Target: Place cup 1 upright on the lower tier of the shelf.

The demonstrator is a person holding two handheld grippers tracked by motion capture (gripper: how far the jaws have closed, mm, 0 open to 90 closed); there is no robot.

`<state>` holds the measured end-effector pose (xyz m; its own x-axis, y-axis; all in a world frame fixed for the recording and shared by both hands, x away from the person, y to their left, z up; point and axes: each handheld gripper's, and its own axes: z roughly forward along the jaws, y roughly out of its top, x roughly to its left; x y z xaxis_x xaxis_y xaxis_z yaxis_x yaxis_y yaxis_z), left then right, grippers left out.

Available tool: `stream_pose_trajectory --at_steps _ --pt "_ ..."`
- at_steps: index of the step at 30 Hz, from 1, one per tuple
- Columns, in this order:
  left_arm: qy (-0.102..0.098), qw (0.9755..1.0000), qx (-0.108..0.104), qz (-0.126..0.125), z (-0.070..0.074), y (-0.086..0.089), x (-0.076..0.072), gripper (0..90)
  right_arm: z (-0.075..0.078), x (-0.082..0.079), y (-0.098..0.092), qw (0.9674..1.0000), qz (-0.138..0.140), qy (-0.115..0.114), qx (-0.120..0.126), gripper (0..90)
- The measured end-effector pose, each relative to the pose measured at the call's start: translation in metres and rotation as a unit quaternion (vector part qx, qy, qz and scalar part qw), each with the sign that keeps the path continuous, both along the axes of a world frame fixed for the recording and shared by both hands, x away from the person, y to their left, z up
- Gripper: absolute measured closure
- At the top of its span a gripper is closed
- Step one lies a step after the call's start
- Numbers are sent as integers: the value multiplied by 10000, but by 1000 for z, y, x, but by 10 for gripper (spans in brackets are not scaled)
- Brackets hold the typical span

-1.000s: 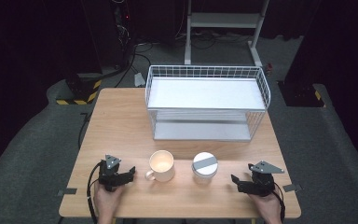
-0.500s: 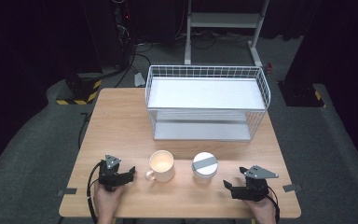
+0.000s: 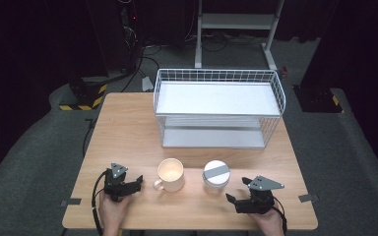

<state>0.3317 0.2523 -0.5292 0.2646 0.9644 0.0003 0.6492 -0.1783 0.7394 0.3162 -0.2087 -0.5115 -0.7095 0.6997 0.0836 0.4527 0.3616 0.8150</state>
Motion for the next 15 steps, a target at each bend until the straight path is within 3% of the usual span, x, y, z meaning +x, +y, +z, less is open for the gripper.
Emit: stream_pose_trajectory --at_steps 15 --pt "-1 10000 -1 0 0 0 0 184 3 3 24 9994 329 -107 7 105"
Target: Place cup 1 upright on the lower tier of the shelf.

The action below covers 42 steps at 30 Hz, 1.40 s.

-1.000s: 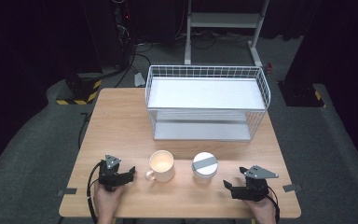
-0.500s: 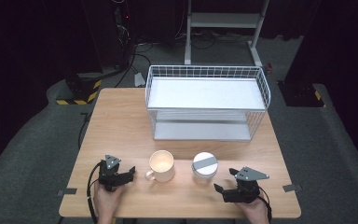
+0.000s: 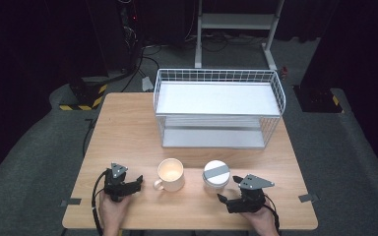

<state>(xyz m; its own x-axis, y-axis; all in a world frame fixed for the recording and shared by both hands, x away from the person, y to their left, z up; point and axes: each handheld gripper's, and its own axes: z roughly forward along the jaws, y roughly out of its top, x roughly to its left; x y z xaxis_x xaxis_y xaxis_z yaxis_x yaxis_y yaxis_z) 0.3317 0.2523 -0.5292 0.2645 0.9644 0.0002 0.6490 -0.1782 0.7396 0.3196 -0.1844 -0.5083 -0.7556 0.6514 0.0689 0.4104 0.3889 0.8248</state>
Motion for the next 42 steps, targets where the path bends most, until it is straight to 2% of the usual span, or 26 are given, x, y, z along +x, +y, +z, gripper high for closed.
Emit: stream_pose_trajectory --at_steps 25,33,42 --pt "5 10000 -15 20 0 0 0 185 4 15 31 9997 120 -192 17 108" --pt "0 10000 -10 27 0 0 0 187 2 19 38 9998 77 -78 -156 131" --pt "-3 10000 -15 29 0 0 0 187 2 19 41 9995 24 -276 -167 178"
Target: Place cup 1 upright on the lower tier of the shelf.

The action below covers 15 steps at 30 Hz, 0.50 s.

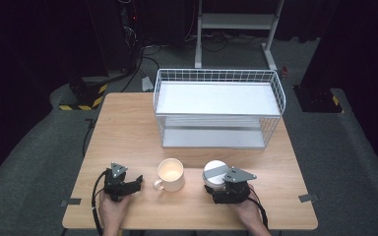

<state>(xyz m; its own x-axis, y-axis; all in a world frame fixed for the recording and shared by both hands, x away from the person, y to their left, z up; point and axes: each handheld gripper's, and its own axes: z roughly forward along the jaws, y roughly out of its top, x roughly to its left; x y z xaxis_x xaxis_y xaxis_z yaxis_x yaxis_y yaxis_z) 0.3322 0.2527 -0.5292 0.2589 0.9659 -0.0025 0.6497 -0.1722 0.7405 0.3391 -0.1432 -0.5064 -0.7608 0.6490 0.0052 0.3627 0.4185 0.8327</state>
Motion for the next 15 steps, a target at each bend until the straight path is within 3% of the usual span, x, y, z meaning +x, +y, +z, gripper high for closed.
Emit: stream_pose_trajectory --at_steps 15 --pt "11 10000 24 -8 0 0 0 187 -1 0 0 10000 24 -70 12 185"
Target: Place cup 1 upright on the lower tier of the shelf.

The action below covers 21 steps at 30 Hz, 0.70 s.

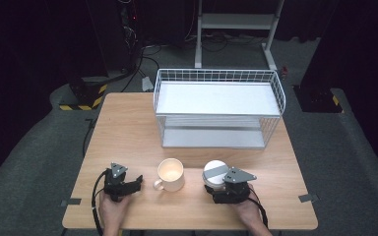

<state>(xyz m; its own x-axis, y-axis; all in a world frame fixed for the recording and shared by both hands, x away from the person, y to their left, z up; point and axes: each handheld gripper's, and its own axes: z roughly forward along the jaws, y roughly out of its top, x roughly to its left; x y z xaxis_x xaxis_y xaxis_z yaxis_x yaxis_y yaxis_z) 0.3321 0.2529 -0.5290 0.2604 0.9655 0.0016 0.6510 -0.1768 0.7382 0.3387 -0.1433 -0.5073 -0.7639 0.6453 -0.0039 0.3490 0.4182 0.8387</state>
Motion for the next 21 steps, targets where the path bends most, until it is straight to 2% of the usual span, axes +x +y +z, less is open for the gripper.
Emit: stream_pose_trajectory --at_steps 8,21 --pt "1 10000 -3 5 0 0 0 190 2 1 1 9999 88 -84 -112 186" --pt "-1 10000 -6 4 0 0 0 192 8 7 0 9998 172 -75 -27 187"
